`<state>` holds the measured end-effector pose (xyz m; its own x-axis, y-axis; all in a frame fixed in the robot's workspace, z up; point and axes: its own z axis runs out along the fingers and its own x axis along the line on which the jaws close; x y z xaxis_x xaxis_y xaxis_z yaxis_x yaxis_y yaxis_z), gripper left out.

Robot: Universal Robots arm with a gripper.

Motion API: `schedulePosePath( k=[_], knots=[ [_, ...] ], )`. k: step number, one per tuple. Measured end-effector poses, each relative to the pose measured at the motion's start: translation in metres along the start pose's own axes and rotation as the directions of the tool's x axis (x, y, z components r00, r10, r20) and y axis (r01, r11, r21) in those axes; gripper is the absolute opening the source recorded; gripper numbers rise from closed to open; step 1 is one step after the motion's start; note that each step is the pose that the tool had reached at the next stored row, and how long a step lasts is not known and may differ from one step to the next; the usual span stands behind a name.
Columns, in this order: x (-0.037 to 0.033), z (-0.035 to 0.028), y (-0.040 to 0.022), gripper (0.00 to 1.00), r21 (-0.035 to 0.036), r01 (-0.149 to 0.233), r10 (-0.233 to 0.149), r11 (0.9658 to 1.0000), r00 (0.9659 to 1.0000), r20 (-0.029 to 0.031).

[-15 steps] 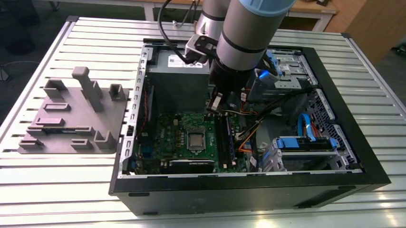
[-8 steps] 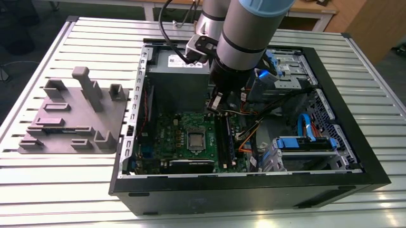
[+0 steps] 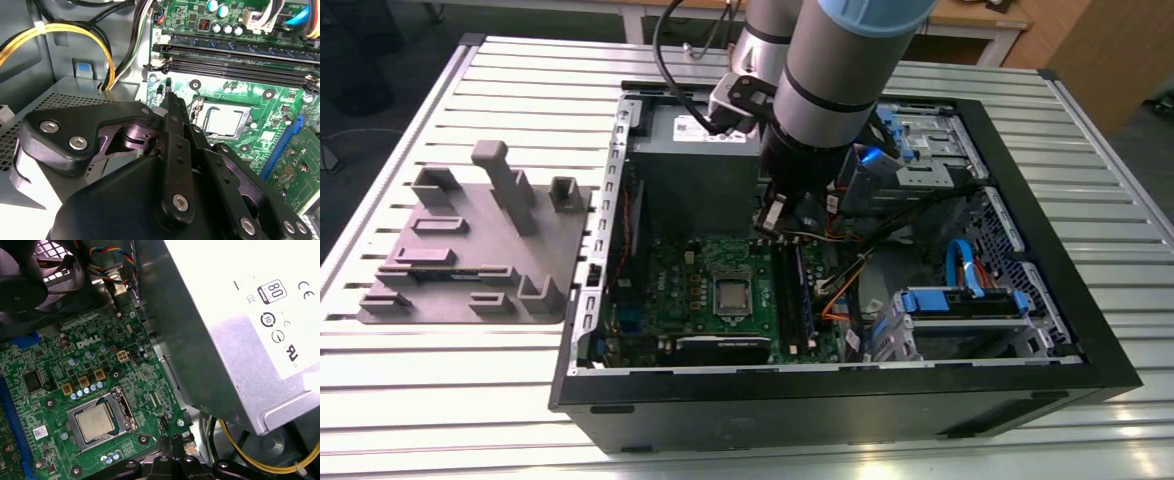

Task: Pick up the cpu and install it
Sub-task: 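Install the first cpu locking lever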

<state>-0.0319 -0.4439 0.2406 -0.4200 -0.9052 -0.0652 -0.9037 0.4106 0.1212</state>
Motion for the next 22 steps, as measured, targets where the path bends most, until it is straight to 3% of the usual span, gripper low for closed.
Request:
schedulePosePath(
  k=[4, 7, 13, 22],
  knots=[
    [0.0006, 0.0004, 0.0004, 0.1, -0.0004, 0.005, -0.005, 1.0, 1.0, -0.0004],
    [0.0023, 0.0001, -0.0004, 0.1, 0.0012, 0.005, -0.005, 1.0, 1.0, -0.004],
    [0.0106, -0.0006, -0.0021, 0.1, 0.0014, 0.01, -0.01, 0.9999, 0.9999, -0.0058],
    [0.0176, -0.0013, -0.0037, 0.1, 0.0003, 0.032, -0.032, 0.9995, 0.9994, -0.0094]
  ],
)
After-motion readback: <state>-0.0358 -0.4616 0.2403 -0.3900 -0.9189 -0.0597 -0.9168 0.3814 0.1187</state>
